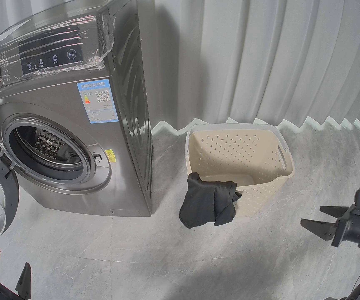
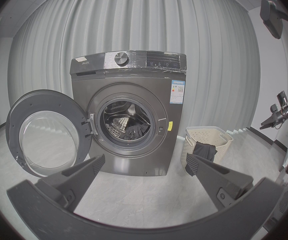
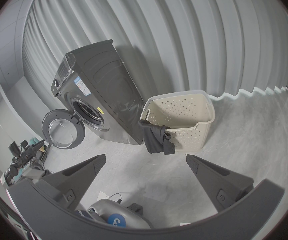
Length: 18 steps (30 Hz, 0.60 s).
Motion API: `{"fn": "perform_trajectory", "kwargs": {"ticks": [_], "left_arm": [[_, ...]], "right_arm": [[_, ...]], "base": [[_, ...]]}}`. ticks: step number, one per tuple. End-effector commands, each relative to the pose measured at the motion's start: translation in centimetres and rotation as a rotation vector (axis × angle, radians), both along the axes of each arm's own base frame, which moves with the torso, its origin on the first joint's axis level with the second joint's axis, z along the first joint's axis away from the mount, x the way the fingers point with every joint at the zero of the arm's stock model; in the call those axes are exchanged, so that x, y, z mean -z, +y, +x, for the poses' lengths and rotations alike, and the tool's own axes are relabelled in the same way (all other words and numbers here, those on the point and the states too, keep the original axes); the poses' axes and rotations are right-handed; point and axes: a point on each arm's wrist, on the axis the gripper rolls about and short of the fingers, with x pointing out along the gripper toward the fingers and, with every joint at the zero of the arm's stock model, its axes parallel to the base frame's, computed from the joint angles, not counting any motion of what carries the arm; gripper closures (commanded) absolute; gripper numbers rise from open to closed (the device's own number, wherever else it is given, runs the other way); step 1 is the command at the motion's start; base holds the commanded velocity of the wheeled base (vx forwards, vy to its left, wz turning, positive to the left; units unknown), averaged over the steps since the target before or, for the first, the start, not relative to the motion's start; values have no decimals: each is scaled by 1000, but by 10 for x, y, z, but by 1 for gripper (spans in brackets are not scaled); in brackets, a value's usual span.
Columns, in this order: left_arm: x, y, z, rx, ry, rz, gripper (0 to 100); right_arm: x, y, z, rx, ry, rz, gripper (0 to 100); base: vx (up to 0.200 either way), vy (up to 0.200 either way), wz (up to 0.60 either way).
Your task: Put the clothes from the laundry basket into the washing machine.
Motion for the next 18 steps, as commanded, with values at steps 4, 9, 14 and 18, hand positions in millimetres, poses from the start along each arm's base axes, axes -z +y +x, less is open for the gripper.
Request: {"fn": "perform_trajectory", "kwargs": {"ticks": [4, 9, 14, 18], "left_arm": [[5, 0, 0, -1, 0, -2, 0], [5, 0, 0, -1, 0, -2, 0], [5, 0, 0, -1, 0, -2, 0], [5, 0, 0, -1, 0, -2, 0]], "right_arm": [[38, 42, 42, -9, 199, -50, 0], [45, 55, 53, 7, 191, -78, 0], [54, 64, 62, 12, 184, -87, 0], [61, 68, 68, 22, 190, -86, 0]], "base": [[0, 0, 0], [0, 0, 0], [0, -40, 0], [0, -100, 0]]}}
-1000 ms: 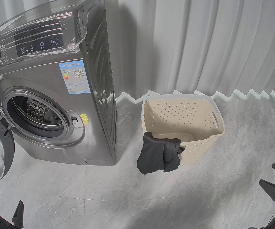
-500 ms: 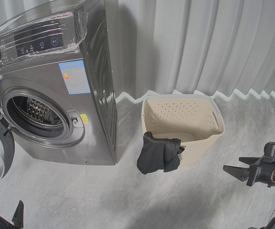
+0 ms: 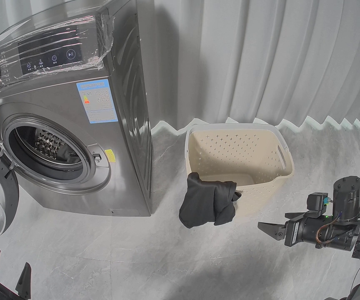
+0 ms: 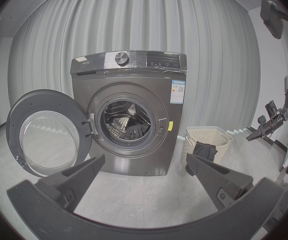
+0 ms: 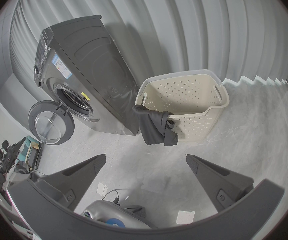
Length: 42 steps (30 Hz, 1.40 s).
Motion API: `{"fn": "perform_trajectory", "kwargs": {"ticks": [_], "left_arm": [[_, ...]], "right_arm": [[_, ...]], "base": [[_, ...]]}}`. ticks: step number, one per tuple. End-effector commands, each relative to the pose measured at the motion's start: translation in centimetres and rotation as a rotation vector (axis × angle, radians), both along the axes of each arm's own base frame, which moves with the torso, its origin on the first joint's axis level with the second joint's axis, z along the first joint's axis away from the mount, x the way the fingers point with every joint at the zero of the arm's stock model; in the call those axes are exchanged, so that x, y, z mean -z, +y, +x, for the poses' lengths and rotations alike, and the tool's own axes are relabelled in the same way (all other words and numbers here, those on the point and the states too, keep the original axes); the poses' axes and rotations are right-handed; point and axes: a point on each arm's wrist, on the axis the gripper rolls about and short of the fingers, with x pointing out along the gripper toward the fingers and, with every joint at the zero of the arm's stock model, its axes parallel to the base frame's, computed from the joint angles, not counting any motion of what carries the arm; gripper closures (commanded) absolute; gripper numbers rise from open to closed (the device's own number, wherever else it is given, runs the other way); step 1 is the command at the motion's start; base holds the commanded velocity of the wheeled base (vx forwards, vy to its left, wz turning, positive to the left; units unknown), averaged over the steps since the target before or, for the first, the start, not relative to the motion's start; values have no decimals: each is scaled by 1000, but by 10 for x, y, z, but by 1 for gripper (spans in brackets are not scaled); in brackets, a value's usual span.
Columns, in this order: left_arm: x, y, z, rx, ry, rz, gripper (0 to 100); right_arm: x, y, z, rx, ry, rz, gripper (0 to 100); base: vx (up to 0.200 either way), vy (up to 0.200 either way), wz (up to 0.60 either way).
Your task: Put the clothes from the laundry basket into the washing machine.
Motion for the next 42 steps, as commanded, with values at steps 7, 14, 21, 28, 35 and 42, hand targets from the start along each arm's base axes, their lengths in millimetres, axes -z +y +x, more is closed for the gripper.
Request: {"fn": "perform_trajectory", "kwargs": {"ticks": [7, 14, 21, 28, 35, 42], "left_arm": [[5, 0, 0, -1, 0, -1, 0], [5, 0, 0, 1, 0, -1, 0], [5, 0, 0, 1, 0, -1, 0], [5, 0, 0, 1, 0, -1, 0], [5, 0, 0, 1, 0, -1, 0], [5, 0, 0, 1, 0, -1, 0]], "right_arm": [[31, 25, 21, 34, 26, 5, 0], [49, 32, 33, 35, 40, -4, 0], [59, 40, 45, 37, 41, -6, 0], [67, 45, 48, 28, 63, -20, 0], [71, 49, 50, 20, 72, -20, 0], [90, 56, 57, 25, 102, -20, 0]], "base": [[0, 0, 0], [29, 0, 0], [57, 0, 0], [0, 0, 0], [0, -200, 0], [0, -57, 0]]}}
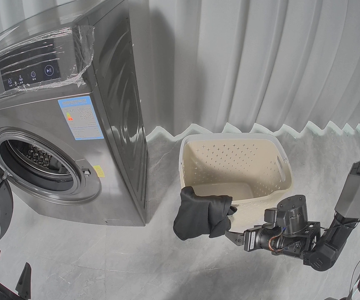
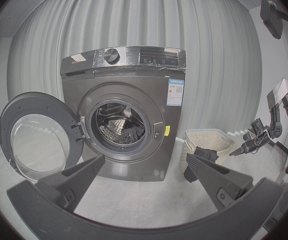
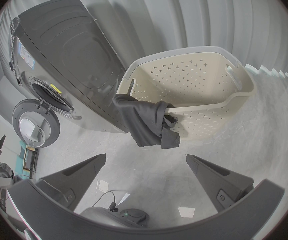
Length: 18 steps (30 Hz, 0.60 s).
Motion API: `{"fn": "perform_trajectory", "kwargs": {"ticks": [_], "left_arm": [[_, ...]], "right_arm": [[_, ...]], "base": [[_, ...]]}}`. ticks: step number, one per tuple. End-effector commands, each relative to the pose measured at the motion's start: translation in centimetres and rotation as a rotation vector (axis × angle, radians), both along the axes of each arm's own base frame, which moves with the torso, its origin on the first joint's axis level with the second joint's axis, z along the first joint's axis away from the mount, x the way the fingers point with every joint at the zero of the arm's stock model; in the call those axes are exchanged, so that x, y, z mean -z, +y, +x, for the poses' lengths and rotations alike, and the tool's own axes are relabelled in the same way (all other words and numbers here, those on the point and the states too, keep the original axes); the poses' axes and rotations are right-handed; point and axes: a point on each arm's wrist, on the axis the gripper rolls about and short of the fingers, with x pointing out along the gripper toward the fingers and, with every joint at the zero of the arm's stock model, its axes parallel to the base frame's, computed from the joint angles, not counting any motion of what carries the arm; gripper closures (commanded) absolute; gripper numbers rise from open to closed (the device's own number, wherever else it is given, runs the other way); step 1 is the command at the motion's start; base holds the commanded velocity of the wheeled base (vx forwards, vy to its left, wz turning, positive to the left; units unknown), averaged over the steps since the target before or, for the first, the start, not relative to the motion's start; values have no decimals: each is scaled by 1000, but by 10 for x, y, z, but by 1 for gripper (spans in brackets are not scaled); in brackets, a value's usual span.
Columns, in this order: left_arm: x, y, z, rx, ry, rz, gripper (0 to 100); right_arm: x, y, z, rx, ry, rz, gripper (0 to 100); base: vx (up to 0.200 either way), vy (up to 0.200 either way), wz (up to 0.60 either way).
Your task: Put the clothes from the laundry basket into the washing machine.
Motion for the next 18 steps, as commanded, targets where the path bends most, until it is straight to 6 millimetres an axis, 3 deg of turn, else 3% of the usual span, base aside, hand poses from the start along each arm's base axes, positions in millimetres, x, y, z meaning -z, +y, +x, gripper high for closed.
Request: {"fn": "perform_trajectory", "kwargs": {"ticks": [1, 8, 18], "left_arm": [[5, 0, 0, 0, 0, 0, 0], [5, 0, 0, 0, 0, 0, 0], [5, 0, 0, 0, 0, 0, 0]], "right_arm": [[10, 5, 5, -4, 5, -1, 0], [24, 23, 19, -26, -7, 9, 0], [28, 41, 46, -29, -69, 39, 0]], "base": [[0, 0, 0], [0, 0, 0], [0, 0, 0]]}}
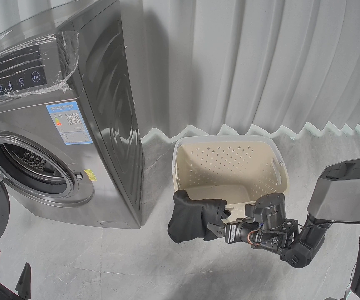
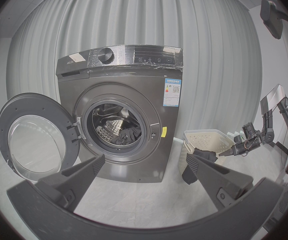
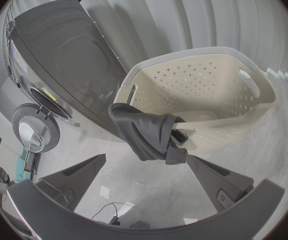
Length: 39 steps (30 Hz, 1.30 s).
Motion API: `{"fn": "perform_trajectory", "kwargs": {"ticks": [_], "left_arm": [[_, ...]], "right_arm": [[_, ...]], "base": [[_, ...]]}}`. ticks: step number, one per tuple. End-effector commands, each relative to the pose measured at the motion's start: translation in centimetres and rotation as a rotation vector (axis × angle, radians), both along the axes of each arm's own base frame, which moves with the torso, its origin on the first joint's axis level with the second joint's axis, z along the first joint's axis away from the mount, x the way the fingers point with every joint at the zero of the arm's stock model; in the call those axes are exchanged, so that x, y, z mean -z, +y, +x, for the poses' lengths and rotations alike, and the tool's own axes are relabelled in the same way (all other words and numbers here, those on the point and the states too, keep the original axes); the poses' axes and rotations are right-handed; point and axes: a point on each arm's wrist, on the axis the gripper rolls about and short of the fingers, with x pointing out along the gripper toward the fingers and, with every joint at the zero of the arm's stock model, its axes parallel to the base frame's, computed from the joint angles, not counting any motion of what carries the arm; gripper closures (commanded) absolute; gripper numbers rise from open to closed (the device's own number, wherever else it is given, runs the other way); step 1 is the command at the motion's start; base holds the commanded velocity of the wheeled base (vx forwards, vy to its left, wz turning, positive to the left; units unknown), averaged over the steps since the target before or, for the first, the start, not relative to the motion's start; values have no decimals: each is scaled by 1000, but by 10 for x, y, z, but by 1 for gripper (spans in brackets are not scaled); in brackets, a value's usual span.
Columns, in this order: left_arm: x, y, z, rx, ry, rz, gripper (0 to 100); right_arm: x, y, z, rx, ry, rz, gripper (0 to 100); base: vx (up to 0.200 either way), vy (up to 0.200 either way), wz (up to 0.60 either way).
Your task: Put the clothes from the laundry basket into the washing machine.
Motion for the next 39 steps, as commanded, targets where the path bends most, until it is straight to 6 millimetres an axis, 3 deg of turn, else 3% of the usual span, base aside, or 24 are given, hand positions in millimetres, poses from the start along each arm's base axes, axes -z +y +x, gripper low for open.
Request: {"fn": "perform_trajectory", "kwargs": {"ticks": [1, 12, 25, 29, 30, 39], "left_arm": [[5, 0, 0, 0, 0, 0, 0], [5, 0, 0, 0, 0, 0, 0], [5, 0, 0, 0, 0, 0, 0], [5, 0, 0, 0, 0, 0, 0], [5, 0, 0, 0, 0, 0, 0], [5, 0, 0, 0, 0, 0, 0]], "right_arm": [[8, 10, 15, -5, -24, 1, 0], [25, 14, 42, -35, -130, -51, 0], [47, 20, 51, -64, -191, -43, 0], [47, 21, 52, -64, -198, -40, 0], [47, 21, 52, -64, -198, -40, 100], [41, 18, 56, -61, -225, -48, 100]], "base": [[0, 0, 0], [0, 0, 0], [0, 0, 0], [0, 0, 0], [0, 0, 0], [0, 0, 0]]}}
